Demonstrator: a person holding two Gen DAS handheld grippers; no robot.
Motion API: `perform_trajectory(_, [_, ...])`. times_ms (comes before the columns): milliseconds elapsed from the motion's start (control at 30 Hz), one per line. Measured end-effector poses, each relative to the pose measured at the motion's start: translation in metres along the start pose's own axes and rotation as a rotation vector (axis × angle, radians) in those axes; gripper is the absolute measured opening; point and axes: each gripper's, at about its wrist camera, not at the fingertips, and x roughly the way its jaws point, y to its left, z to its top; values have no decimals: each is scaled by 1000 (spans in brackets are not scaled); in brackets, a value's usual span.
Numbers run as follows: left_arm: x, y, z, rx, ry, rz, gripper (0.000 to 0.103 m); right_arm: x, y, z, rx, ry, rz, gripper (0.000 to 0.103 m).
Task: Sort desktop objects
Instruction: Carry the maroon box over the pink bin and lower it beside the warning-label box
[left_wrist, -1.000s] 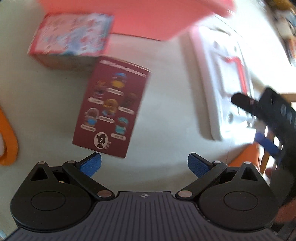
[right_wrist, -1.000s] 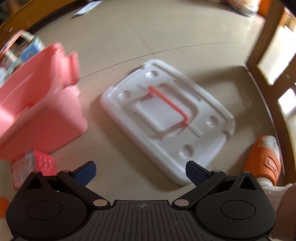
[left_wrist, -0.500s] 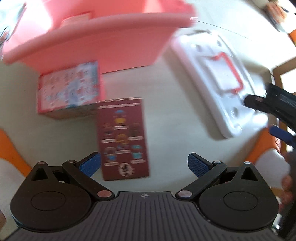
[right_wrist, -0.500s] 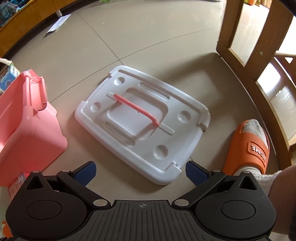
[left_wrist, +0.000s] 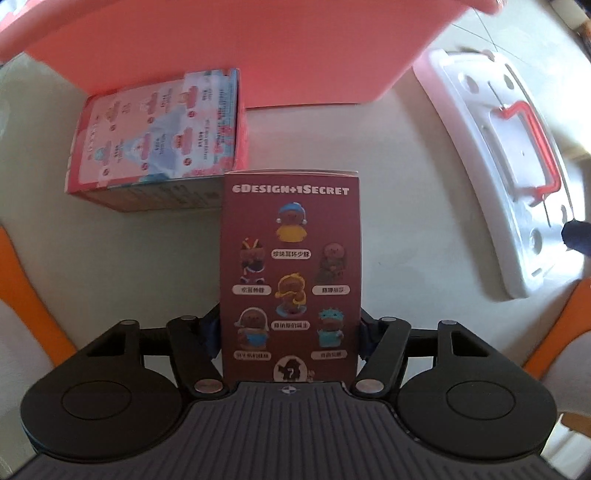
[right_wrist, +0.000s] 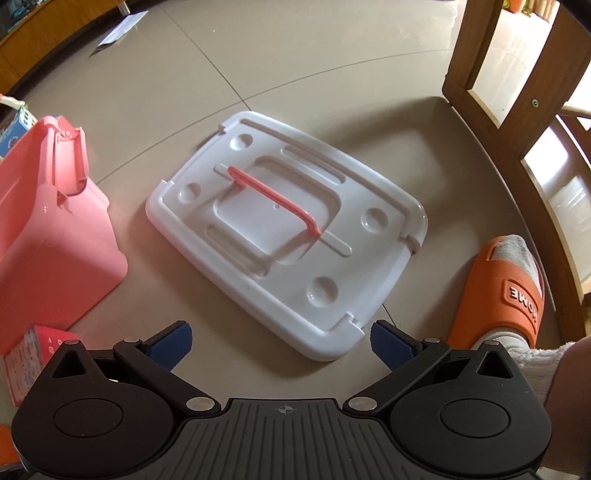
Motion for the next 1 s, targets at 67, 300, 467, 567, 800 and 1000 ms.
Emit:
perform_trajectory(67, [7,-7,1,1,-3,17,65,2,0,0,-4,2,-3,102])
perform_trajectory(300, [13,-23,1,-12,14,12,64,4,1,-1,-17,13,2,102])
perform_trajectory(467, [2,-36,-6,22,7,-6,64,-1,4,-2,-28,13,14,102])
perform_trajectory(567, [-13,-45,-7,42,-20,-17,64,-3,5,-3,-39,16,16,102])
perform_trajectory(800, [-54,-54,0,29,-87,-49,64,-8,3,-7,-53,38,10,103])
perform_trajectory(1000, [-88,-54,-1,22,-127,-75,64,-15,10,-10,-93,54,45,103])
